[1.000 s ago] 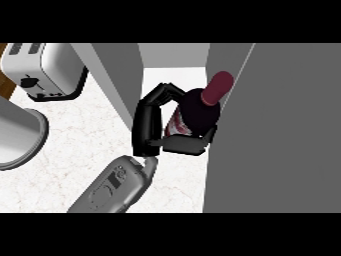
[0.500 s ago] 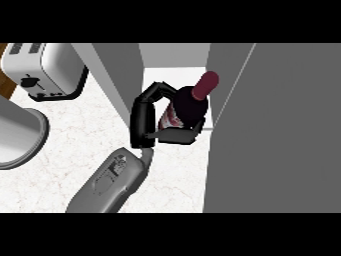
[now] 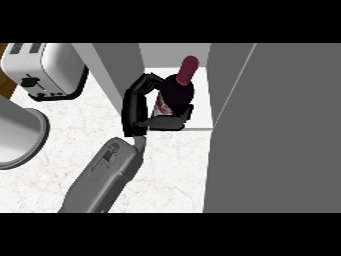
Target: Pick up the wine, place it into the cabinet and close the cabinet
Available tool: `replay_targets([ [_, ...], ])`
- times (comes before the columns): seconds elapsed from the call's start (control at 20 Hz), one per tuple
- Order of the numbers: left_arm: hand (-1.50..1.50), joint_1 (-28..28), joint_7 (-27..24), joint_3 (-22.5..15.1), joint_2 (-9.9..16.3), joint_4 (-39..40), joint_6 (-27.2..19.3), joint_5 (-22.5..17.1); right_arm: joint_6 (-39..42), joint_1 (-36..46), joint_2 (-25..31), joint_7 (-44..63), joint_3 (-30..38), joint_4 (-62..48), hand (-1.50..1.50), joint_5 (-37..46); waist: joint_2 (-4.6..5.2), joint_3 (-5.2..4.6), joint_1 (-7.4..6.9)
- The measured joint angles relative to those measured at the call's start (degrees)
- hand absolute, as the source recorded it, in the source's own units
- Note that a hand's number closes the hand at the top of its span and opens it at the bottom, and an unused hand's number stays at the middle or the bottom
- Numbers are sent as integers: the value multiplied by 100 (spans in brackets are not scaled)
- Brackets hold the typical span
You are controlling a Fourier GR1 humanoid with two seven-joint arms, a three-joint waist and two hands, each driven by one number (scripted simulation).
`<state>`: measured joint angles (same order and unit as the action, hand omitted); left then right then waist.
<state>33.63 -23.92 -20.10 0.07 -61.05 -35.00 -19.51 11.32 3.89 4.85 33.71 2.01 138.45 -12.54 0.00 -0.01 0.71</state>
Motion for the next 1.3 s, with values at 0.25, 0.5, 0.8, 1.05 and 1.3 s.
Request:
replay_targets([
  [0.25, 150, 507, 123, 366, 26, 535, 339, -111, -131, 86, -45, 123, -171, 15, -150, 20, 3, 0, 11],
  [0.5, 150, 765, 66, 456, 4, 1009, 422, -298, -133, 92, -16, 114, -141, 20, -150, 17, 4, -1, 26],
  [0.8, 150, 1291, -62, 739, 23, 1801, 552, -342, -153, 100, -20, 162, -131, 16, -150, -5, 13, 0, 59],
  [1.05, 150, 1743, -490, 1041, 26, 2515, 592, -253, -113, 21, -70, 22, -204, 8, -150, 0, 22, -2, 90],
  [1.3, 150, 2151, -977, 1183, 27, 3127, 390, -329, -137, 176, -25, 109, -151, -20, -150, -15, 37, -3, 130],
])
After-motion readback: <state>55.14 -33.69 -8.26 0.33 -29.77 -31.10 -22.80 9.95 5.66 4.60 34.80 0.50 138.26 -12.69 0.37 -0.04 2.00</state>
